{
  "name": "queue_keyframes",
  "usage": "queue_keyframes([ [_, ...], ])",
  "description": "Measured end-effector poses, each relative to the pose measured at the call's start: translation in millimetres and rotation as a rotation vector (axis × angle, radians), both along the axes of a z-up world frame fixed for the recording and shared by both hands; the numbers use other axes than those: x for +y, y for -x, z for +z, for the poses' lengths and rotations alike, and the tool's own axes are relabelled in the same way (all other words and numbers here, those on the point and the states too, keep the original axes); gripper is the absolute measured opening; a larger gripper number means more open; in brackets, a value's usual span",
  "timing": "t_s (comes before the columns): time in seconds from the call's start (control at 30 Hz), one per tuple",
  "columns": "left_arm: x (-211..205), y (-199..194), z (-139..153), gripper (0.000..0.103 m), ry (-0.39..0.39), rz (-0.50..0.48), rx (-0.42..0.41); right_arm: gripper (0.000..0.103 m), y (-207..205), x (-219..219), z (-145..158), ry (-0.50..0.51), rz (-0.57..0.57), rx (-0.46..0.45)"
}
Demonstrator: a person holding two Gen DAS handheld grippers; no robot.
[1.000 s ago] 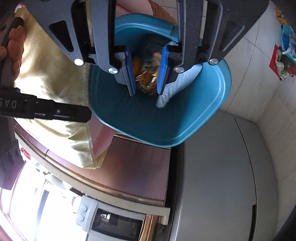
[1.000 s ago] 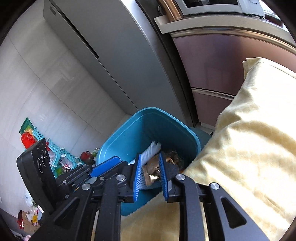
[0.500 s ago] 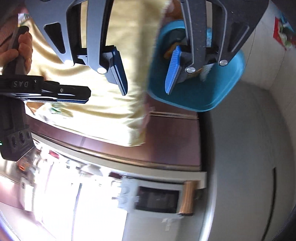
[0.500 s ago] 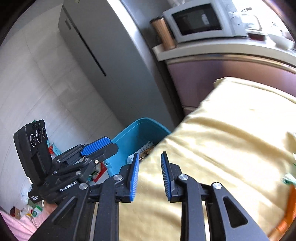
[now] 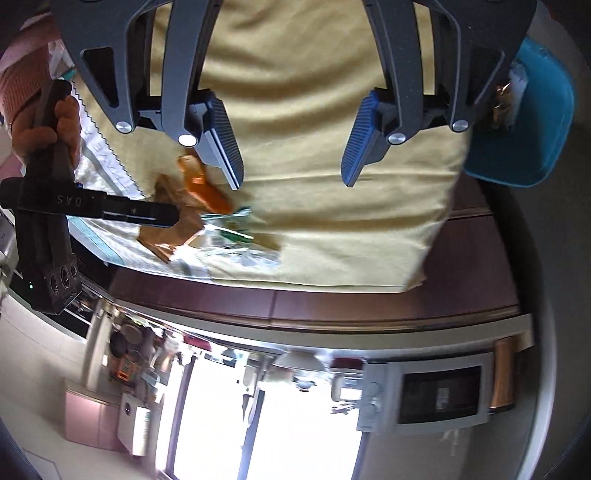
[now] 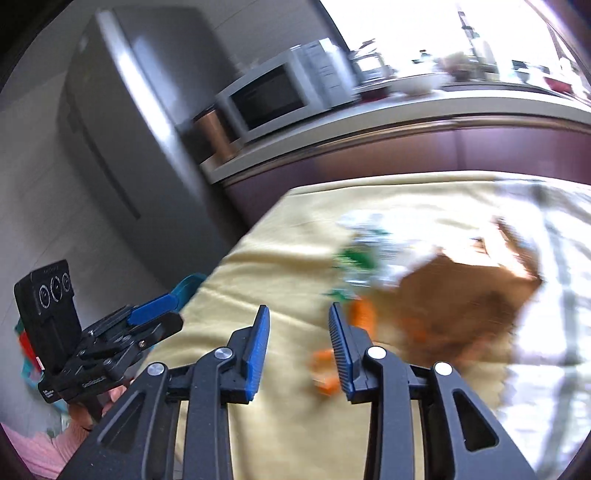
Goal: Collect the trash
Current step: 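Move both open tools back over the remaining trash on the table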
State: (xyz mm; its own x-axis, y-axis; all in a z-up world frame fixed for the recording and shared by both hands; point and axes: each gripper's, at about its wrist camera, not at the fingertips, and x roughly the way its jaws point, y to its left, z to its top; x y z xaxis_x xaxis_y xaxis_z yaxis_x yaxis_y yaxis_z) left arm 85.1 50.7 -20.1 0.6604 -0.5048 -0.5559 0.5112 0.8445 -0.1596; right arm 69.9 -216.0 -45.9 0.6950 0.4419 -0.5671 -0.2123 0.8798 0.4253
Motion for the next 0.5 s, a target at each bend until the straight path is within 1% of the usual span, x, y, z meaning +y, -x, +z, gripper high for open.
queue_keyframes([
  [0.1, -27.4, -2.7, -0.7, 0.064, -0.013, -0.048, 0.001, 0.034, 3.3, -27.7, -3.3, -0.008, -0.078, 0.002],
  [0.13, -35.5, -4.4, -0.5, 0.064, -0.02, -0.057, 0.0, 0.034, 3.7, -35.8, -5.0, -0.01, -0.098, 0.002],
  [0.17, -41.7, -6.5, -0.6, 0.065, -0.026, -0.066, 0.001, 0.036, 5.2, -45.0, -7.0, -0.013, -0.119, 0.003],
  [0.23, -55.0, -13.1, -0.8, 0.067, -0.037, -0.086, 0.009, 0.042, 9.9, -60.9, -11.5, -0.021, -0.161, 0.009],
  [0.27, -64.0, -16.3, -1.5, 0.069, -0.046, -0.099, 0.011, 0.045, 8.8, -65.4, -14.6, -0.024, -0.174, 0.014],
  [0.43, -96.6, -33.6, -7.8, 0.072, -0.109, -0.129, 0.013, 0.048, 7.0, -90.7, -28.5, -0.051, -0.209, 0.05],
  [0.5, -107.2, -41.8, -12.3, 0.072, -0.128, -0.144, 0.029, 0.054, 3.1, -98.4, -32.7, -0.07, -0.209, 0.061],
])
